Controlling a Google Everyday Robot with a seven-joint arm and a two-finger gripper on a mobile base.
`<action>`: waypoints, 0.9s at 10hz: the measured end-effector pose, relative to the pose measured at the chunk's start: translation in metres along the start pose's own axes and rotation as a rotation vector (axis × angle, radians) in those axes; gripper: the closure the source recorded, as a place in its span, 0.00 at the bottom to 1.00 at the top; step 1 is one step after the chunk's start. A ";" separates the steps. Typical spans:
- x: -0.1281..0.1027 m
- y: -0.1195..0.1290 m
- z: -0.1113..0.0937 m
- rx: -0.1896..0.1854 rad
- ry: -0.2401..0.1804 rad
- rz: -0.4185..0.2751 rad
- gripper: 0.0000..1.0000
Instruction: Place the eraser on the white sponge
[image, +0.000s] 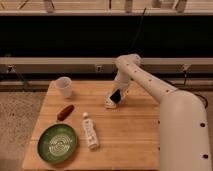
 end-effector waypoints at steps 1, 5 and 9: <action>0.001 -0.001 0.000 -0.002 0.000 -0.004 0.62; 0.004 -0.002 0.001 -0.004 0.000 -0.016 0.74; 0.006 -0.003 0.000 -0.009 -0.001 -0.020 0.54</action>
